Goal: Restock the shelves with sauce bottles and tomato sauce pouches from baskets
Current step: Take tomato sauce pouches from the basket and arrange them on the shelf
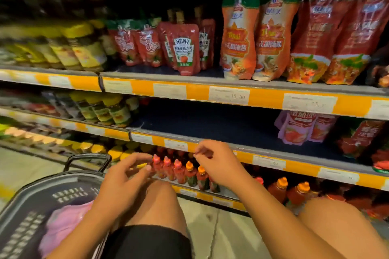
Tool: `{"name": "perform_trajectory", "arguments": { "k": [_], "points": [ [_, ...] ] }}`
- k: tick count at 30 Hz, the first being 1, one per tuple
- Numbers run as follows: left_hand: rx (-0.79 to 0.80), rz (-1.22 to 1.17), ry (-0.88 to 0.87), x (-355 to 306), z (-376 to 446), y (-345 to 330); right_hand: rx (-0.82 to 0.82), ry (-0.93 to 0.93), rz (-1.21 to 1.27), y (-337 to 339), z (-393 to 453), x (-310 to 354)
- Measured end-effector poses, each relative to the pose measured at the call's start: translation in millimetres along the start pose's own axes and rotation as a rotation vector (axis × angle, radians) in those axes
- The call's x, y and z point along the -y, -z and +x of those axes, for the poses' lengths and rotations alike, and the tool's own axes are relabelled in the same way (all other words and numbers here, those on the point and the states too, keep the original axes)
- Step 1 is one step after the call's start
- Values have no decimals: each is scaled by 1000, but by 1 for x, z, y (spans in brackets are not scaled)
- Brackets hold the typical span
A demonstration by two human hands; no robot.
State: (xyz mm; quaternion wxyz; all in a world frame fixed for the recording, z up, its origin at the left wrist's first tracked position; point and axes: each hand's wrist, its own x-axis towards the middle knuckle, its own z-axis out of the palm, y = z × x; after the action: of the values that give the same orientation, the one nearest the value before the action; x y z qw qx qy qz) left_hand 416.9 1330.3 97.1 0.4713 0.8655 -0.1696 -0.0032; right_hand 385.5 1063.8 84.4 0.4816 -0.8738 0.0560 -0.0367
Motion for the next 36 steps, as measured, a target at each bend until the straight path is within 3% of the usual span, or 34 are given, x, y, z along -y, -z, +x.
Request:
{"name": "perform_trajectory", "arguments": {
  "k": [9, 15, 22, 30, 36],
  "points": [
    [-239, -93, 221, 84, -67, 101, 70, 156, 87, -86, 11, 66],
    [-337, 51, 336, 149, -122, 147, 344, 253, -58, -166, 16, 124],
    [-397, 138, 599, 214, -187, 169, 572, 321, -135, -272, 12, 183],
    [-341, 156, 803, 259, -218, 150, 785, 193, -249, -393, -13, 162],
    [-289, 160, 861, 282, -207, 127, 773, 98, -433, -409, -14, 105]
  ]
}}
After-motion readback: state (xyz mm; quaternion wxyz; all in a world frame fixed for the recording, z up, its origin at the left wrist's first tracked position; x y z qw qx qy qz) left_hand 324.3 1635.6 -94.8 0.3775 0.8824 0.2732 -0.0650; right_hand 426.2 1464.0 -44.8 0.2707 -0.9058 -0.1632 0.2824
